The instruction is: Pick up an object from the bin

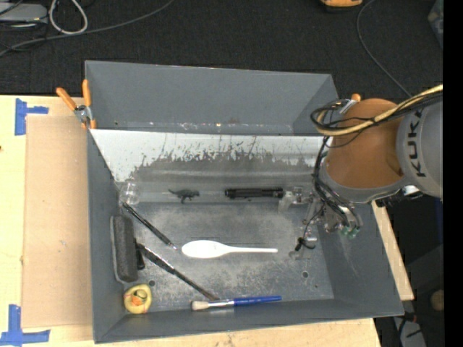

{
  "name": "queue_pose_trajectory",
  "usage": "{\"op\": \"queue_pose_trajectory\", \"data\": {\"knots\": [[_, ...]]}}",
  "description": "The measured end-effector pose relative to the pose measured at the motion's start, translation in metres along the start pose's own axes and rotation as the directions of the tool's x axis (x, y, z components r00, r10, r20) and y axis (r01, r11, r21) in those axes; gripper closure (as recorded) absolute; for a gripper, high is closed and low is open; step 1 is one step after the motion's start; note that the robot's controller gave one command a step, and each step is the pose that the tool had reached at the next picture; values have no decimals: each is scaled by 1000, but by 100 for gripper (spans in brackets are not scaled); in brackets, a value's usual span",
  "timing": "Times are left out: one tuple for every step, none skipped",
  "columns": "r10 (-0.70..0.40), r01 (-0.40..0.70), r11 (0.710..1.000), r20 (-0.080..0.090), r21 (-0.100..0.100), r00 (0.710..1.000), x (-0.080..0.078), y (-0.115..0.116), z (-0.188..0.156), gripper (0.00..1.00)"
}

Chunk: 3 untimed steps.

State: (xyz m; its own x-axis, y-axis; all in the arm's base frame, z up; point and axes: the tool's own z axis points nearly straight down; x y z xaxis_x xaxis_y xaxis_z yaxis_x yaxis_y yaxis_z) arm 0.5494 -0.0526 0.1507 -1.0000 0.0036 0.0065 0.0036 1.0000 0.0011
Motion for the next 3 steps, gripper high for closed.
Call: {"op": "queue_pose_trajectory", "data": {"knots": [[-2, 2, 1000, 5, 0, 1000, -1, 0, -2, 0], [124, -124, 992, 4, -1, 992, 0, 35, 66, 0], [127, -127, 992, 5, -1, 992, 0, 43, 44, 0]]}}
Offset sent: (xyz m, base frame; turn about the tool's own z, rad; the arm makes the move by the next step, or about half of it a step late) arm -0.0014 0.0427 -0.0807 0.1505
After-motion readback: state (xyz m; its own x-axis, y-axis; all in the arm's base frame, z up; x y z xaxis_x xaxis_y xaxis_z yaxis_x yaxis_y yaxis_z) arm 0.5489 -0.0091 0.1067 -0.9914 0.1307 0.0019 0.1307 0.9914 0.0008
